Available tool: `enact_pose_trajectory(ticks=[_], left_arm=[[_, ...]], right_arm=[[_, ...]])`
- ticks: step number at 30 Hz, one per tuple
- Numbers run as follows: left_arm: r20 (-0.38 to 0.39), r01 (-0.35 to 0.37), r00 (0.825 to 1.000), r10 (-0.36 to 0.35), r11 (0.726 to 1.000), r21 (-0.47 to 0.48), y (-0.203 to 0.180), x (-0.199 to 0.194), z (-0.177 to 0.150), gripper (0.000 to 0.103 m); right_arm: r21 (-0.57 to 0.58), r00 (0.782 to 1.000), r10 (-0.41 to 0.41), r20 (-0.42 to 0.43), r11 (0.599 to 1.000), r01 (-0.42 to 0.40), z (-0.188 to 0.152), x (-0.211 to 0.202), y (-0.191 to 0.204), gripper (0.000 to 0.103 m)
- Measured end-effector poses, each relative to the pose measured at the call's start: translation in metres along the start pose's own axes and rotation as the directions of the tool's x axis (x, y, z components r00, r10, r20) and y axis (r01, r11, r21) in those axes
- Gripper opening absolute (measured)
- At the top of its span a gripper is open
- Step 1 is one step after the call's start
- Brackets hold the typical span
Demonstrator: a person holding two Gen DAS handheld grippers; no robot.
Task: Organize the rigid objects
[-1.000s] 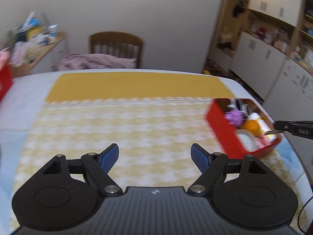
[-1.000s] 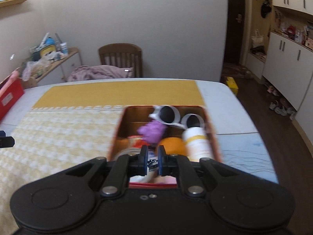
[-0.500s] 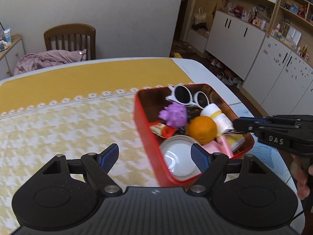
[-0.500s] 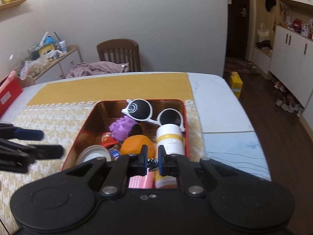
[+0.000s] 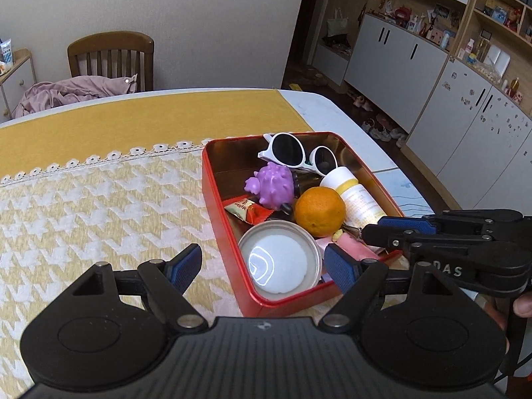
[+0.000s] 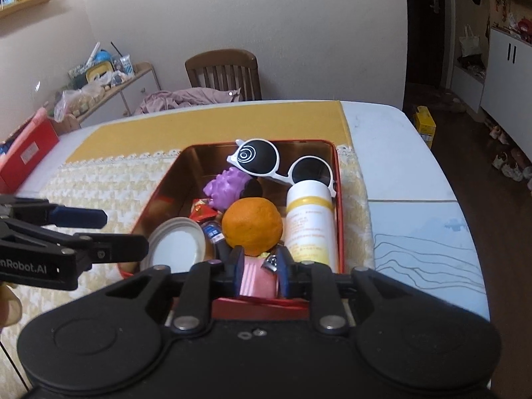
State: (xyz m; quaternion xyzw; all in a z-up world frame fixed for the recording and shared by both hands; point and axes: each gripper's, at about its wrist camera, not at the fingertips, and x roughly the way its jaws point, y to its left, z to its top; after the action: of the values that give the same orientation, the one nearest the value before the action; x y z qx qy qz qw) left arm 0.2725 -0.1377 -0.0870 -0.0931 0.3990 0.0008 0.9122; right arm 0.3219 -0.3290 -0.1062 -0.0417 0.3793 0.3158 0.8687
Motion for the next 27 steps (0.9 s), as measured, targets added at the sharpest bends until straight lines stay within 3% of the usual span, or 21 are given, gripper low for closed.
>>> enact_pose_trajectory(ticks=[4,6,11,23,25,27], left_arm=[[0.008,0.006,1.0,-0.006,1.0,0.002,0.002,-0.009,-0.004,0.081],[0.017,0.016,1.0,-0.016,1.0,0.001,0.003,-0.015,-0.005,0.081],[0.042,0.025,0.999,-0.026,1.0,0.017,0.004,-0.03,-0.01,0.081],[0.078,0.088,0.993,-0.092,0.995,0.056,0.012,-0.064,-0.024,0.082],[0.072,0.096,0.993,-0.099,0.994,0.051,0.015,-0.068,-0.026,0.087],[0.078,0.095,0.992,-0.099,0.994,0.054,0.019,-0.073,-0.029,0.088]], right_arm=[[0.011,1.0,0.01,0.001,1.0,-0.01,-0.002,-0.013,0.001,0.023],[0.021,1.0,0.013,-0.002,1.0,-0.013,-0.004,-0.02,0.002,0.033],[0.032,1.0,0.021,0.015,0.999,-0.022,-0.006,-0.037,0.008,0.041],[0.038,0.995,-0.002,0.097,0.999,-0.002,-0.015,-0.073,0.044,0.081],[0.048,0.994,-0.013,0.113,0.999,0.007,-0.018,-0.079,0.05,0.086],[0.064,0.992,-0.025,0.125,0.998,0.017,-0.02,-0.084,0.055,0.097]])
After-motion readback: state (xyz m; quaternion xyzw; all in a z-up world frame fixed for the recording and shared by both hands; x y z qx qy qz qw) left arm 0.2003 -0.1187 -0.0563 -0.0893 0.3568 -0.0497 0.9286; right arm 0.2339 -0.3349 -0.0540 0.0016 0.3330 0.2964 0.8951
